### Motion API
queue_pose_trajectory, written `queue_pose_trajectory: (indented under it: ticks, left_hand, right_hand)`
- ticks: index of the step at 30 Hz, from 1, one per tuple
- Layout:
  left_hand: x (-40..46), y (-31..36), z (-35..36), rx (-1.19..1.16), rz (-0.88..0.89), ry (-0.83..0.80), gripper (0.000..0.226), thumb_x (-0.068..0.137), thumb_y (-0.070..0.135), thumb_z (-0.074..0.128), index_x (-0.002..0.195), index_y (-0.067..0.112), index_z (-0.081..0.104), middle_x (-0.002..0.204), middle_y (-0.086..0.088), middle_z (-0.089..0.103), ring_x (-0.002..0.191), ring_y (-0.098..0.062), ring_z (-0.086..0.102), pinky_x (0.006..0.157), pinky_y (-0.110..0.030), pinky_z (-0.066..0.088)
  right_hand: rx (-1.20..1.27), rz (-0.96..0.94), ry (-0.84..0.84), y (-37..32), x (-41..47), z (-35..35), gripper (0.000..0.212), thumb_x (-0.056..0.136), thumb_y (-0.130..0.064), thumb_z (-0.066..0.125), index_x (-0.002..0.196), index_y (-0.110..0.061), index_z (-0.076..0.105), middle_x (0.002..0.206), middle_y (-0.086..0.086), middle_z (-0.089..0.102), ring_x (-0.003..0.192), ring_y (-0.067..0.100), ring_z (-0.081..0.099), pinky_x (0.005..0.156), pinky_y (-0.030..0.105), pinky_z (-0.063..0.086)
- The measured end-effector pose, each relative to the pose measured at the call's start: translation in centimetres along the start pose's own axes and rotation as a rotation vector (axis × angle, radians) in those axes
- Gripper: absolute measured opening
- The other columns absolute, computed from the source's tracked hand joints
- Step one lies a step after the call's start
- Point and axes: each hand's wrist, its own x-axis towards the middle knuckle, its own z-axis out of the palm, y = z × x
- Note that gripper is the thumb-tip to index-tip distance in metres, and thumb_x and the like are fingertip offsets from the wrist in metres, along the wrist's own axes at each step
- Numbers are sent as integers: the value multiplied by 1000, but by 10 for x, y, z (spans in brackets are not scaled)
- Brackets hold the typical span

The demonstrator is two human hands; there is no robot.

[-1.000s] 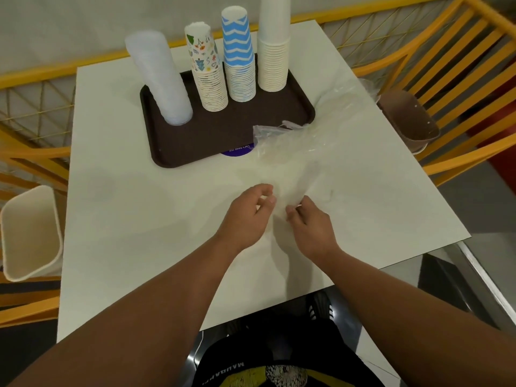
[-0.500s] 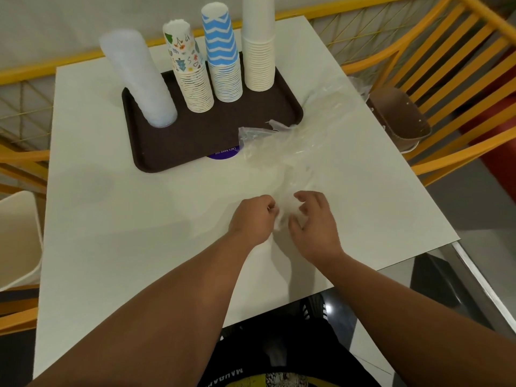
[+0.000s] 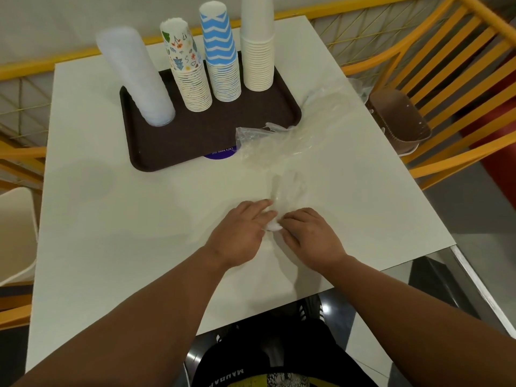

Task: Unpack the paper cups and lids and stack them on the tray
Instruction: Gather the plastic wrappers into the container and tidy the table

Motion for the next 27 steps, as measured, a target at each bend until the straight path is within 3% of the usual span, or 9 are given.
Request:
queue_pose_trajectory:
  ticks: [3,5,8,10,14,16,21,24,27]
  left_hand:
    - [5,4,1,-30,42,41,39,94,27,56,133,25,60,146,3,49,130,-28,43,106,-45,41]
    - [8,4,6,-90,32,37,35,91,31,55,124,27,66,126,3,65,117,-27,53,97,-47,48]
    - [15,10,3,-216,-94,-13,29,94,33,51,119,33,66,108,-1,62,103,-24,56,93,-39,48]
    - [24,14,-2,-243,-163,-29,26,99,28,49,120,24,64,102,-7,61,97,-26,58,90,-38,49]
    - [39,20,-11,-326,-285,-15,24,103,29,42,108,12,57,94,-9,67,87,-28,62,82,-43,51]
    - [47,24,-12,-364,-378,2,22,103,29,42,109,12,55,96,-8,67,88,-28,63,81,-40,51]
    - [61,33,-15,-388,-579,131,27,97,33,58,116,16,50,96,-7,65,88,-25,64,72,-30,49]
    - [62,38,-14,-344,-649,182,32,98,34,54,120,10,55,109,-8,62,100,-26,62,78,-29,47]
    - [63,43,-6,-248,-619,126,34,99,39,49,101,10,66,96,-8,66,89,-26,64,71,-33,49]
  right_hand:
    - [120,44,72,-5,-6,-4,32,92,-29,47,86,-9,71,79,0,68,76,10,51,79,20,40]
    - [183,122,94,-6,-9,-5,36,92,-33,46,90,-9,72,84,0,67,78,8,52,76,19,43]
    - [255,221,88,-4,-9,-7,38,90,-39,49,100,-8,69,100,0,61,84,3,52,74,5,38]
    - [262,276,63,-4,-2,-11,35,91,-39,51,101,-9,65,95,-3,60,80,8,53,70,11,37]
    - [225,434,36,-7,20,-17,20,99,-26,52,87,-11,56,62,-11,47,56,10,46,54,18,33]
    - [208,497,37,-6,31,-16,21,99,-25,51,84,-11,53,59,-7,46,58,20,48,58,30,37]
    - [170,668,-8,-8,54,-14,23,97,-28,51,84,-9,57,72,5,59,69,28,55,62,34,44]
    - [52,680,-22,-8,59,-13,21,92,-34,56,94,-13,59,92,3,57,87,27,54,71,35,44]
    - [-56,755,-8,0,56,-13,33,87,-41,62,108,-15,59,106,3,56,103,26,50,80,38,45]
